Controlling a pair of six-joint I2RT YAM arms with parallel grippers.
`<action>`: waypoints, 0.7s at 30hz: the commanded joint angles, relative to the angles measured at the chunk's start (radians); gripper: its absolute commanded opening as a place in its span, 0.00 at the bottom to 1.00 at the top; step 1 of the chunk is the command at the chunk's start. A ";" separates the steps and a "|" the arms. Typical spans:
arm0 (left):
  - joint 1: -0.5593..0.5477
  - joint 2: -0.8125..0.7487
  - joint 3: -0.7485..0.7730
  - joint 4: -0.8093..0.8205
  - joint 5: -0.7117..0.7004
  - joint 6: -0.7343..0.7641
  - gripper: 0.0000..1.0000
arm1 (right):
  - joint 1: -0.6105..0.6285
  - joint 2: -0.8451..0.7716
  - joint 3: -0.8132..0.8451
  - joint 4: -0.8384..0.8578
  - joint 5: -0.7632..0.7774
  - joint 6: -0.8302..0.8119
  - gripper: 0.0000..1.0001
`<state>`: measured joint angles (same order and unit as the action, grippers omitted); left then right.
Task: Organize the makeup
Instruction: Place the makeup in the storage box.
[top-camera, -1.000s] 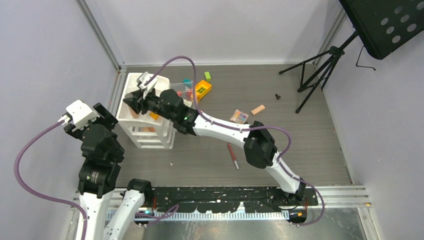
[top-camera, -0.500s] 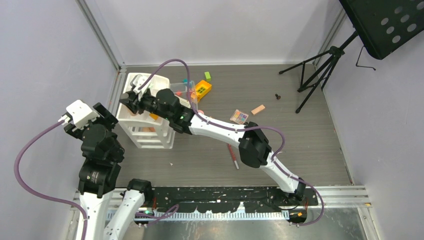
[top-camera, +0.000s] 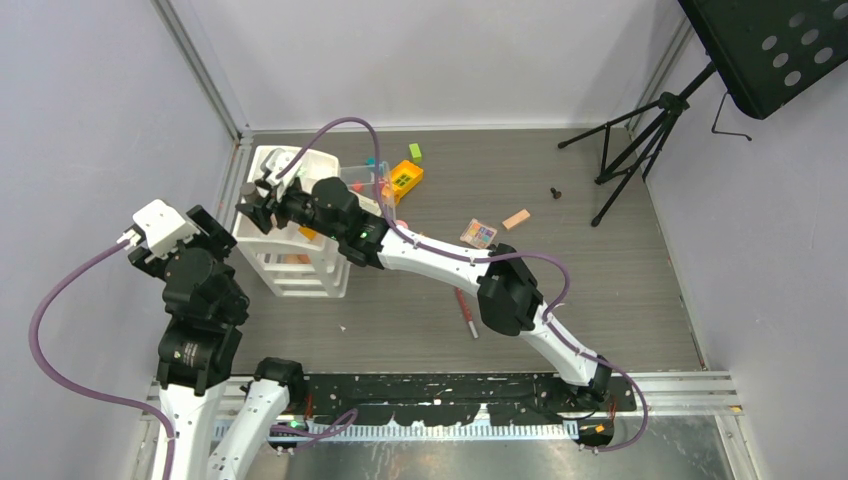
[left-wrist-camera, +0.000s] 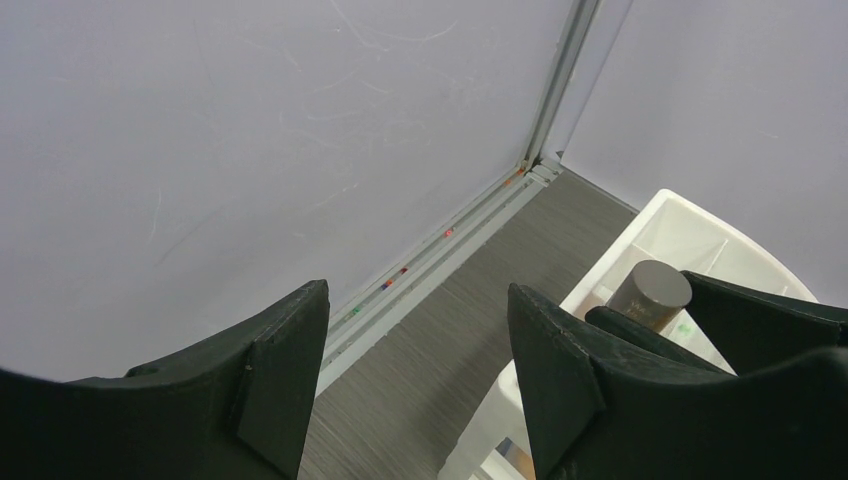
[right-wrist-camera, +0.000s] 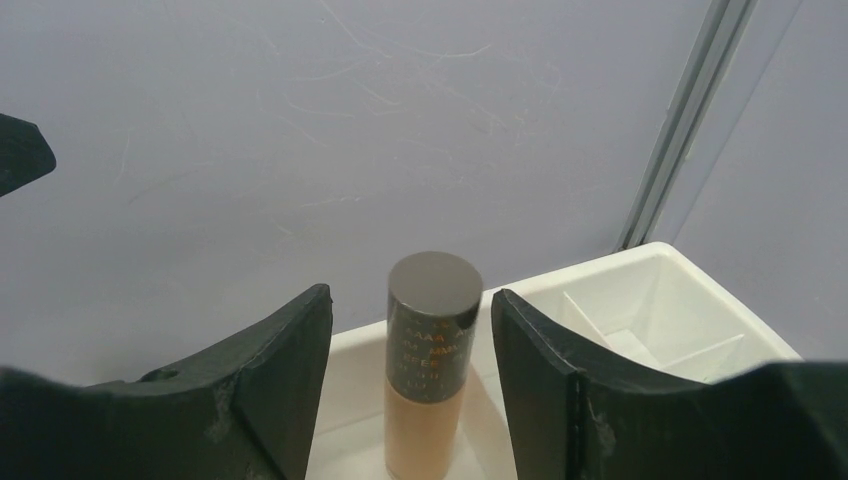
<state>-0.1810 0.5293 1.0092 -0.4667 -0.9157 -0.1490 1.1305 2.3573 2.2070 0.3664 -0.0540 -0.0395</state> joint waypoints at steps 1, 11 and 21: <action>0.005 -0.011 -0.003 0.050 -0.002 0.000 0.67 | 0.004 -0.016 0.060 0.028 -0.004 0.015 0.65; 0.004 -0.015 -0.005 0.052 -0.014 0.002 0.67 | 0.012 -0.093 0.003 -0.012 -0.022 -0.015 0.73; 0.005 -0.037 -0.019 0.072 -0.037 0.017 0.68 | 0.038 -0.261 -0.196 0.019 0.027 -0.117 0.80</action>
<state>-0.1810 0.5049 0.9955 -0.4599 -0.9215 -0.1448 1.1526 2.2478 2.0598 0.3264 -0.0578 -0.0933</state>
